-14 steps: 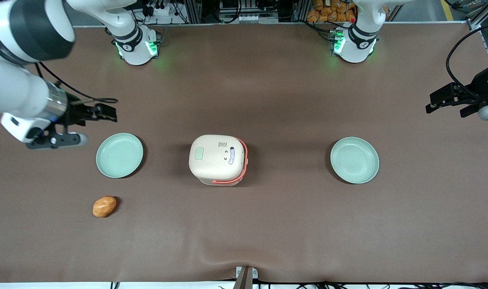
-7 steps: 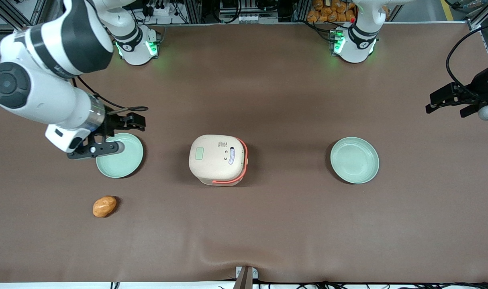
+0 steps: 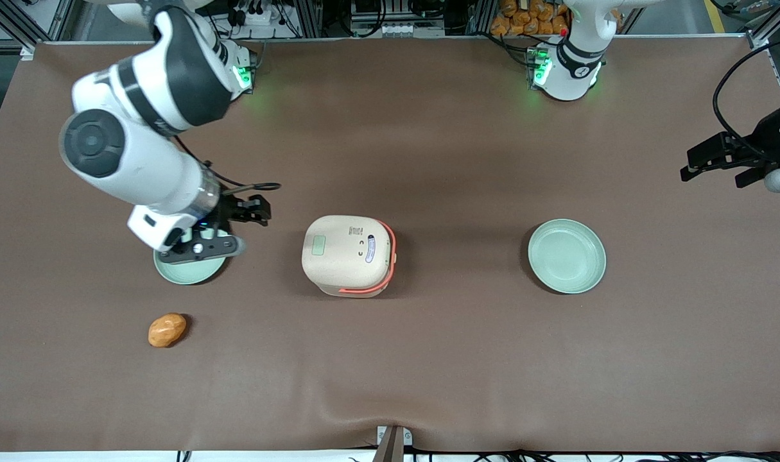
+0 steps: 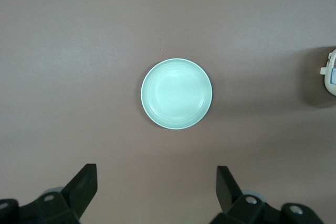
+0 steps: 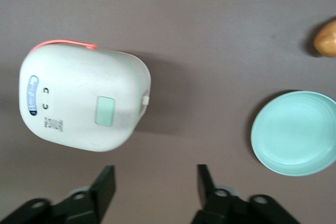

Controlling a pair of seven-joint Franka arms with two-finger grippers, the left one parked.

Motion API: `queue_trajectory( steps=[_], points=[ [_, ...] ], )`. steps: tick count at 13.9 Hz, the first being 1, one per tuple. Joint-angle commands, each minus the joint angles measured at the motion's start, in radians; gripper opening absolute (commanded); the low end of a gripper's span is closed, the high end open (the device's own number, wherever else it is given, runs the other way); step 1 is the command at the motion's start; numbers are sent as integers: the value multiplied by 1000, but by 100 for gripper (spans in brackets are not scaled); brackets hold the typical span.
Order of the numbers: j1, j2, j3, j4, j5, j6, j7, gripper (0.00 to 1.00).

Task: Press rice cooker button with right arm
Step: 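Move the right gripper from rest toward the white rice cooker, then position the right gripper over the rice cooker's lid button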

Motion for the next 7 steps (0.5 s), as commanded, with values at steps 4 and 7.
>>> queue_trajectory(
  steps=[4, 7],
  points=[
    [29, 65, -10, 11, 92, 43, 53, 0],
    [78, 89, -11, 11, 81, 86, 123, 0]
  ],
)
